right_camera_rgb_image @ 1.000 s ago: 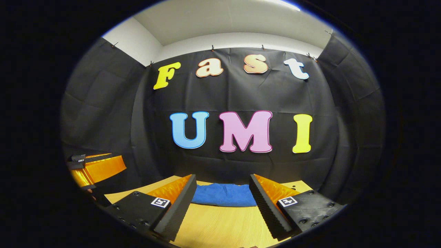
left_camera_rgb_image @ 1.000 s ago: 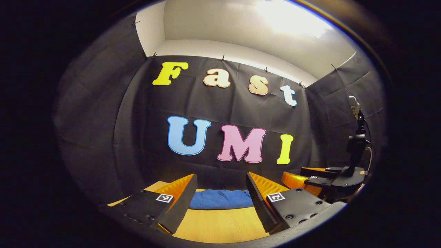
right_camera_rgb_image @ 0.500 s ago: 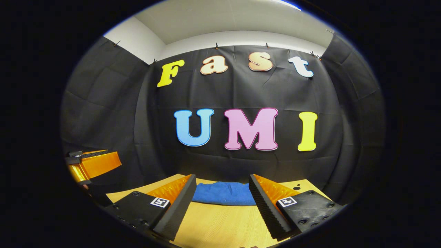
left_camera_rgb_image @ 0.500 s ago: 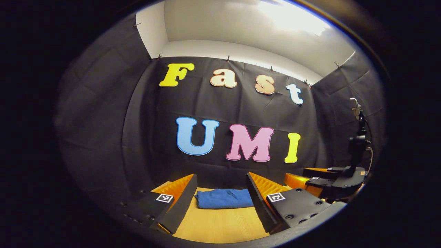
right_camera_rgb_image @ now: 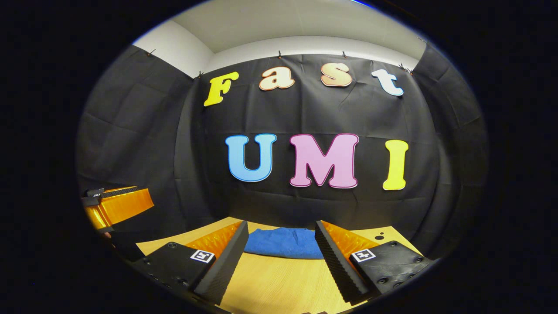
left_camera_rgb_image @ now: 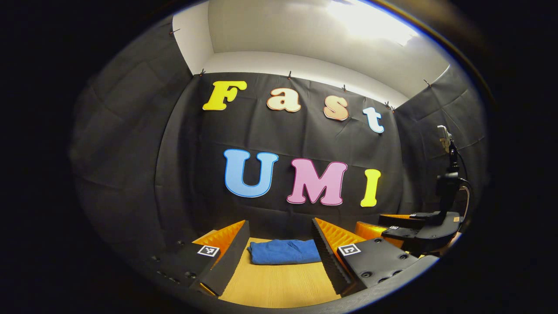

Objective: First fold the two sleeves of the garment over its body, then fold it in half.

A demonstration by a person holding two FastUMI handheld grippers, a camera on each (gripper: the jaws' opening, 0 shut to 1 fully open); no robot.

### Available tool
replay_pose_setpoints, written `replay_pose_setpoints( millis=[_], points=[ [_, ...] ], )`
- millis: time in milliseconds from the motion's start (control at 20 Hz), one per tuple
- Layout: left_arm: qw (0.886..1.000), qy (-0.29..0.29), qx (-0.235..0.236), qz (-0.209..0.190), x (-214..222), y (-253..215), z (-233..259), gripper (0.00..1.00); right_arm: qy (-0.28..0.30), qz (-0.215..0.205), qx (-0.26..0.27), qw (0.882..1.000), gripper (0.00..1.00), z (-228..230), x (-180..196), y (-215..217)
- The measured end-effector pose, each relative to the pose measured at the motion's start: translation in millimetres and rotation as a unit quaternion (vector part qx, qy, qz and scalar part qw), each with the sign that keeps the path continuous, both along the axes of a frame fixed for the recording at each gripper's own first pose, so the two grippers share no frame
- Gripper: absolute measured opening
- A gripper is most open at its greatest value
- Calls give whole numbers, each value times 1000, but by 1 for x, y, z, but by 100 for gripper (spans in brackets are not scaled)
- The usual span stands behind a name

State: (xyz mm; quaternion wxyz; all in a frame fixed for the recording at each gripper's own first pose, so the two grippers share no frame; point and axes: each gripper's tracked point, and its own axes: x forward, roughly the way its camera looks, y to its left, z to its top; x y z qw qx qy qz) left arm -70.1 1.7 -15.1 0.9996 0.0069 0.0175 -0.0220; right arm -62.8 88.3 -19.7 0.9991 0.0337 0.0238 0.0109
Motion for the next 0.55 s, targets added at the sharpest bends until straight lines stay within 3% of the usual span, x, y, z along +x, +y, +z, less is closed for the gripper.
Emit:
replay_pose_setpoints(
  millis=[550],
  points=[
    [1000,2,7,-10,2,-1,3,81,16,-1,-1,1000,98,-11,0,-2]
  ],
)
